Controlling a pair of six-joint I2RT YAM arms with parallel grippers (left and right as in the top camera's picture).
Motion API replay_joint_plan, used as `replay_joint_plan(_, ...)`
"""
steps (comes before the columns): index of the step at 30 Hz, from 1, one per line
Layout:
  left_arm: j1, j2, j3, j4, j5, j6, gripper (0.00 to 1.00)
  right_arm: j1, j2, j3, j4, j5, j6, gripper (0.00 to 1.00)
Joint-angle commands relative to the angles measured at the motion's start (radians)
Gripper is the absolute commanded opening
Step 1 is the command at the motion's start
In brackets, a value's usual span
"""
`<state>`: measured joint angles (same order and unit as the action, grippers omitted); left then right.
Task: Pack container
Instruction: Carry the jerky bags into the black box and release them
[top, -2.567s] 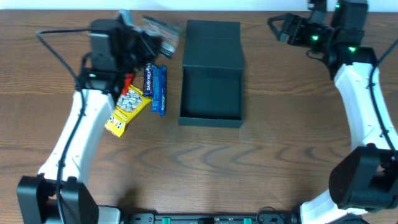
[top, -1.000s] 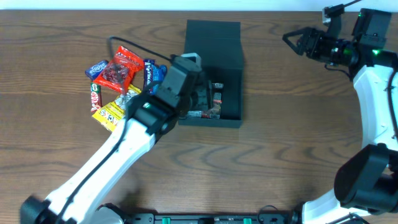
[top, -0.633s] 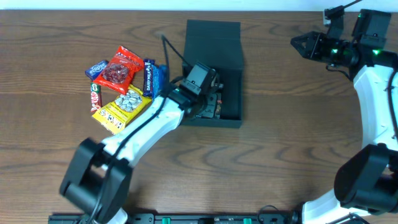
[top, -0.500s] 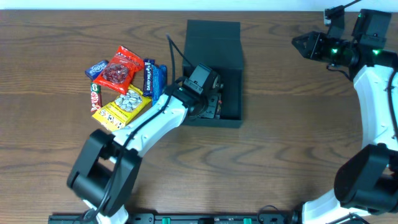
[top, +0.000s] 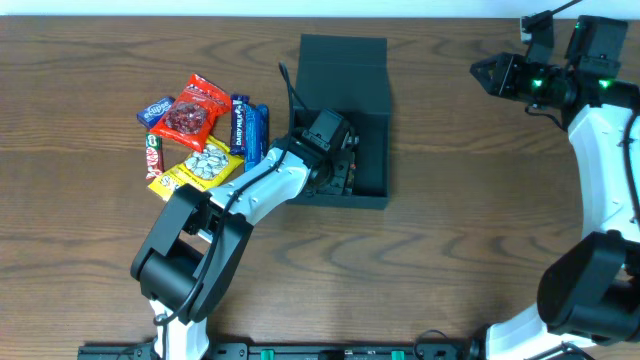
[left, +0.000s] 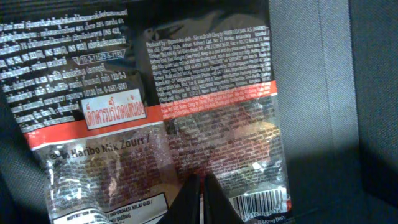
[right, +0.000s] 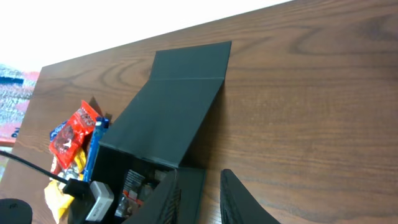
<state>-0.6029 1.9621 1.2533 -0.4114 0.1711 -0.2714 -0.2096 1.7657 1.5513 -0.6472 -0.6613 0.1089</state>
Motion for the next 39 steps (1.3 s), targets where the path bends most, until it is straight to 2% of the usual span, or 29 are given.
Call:
replay_joint_plan(1,0.010,0.018,-0.001,-0.009,-0.084,0.018,0.06,0.008,-0.006,0.006,-0.010,0.000,-0.016,0.21)
replay_joint_plan(11,0.010,0.018,0.001,0.053,-0.208,0.017,0.06,0.008,-0.006,0.006,-0.027,0.000,-0.016,0.20)
replay_joint_plan(21,0.007,-0.028,0.112,0.056,-0.204,0.003,0.06,0.008,-0.006,0.006,-0.027,0.000,-0.012,0.18)
replay_joint_plan(27,0.007,-0.014,0.136,0.096,-0.025,0.099,0.06,0.008,-0.006,0.006,-0.027,0.003,-0.013,0.18)
replay_joint_plan(32,0.007,0.024,0.136,0.020,-0.010,0.142,0.06,0.008,-0.006,0.006,-0.026,0.003,-0.012,0.18)
replay_joint_plan(34,0.007,0.040,0.136,-0.021,0.018,0.200,0.05,0.008,-0.006,0.006,-0.027,0.003,-0.012,0.18)
replay_joint_plan(39,0.007,0.080,0.135,-0.050,0.033,0.235,0.06,0.008,-0.006,0.006,-0.027,0.003,-0.009,0.18)
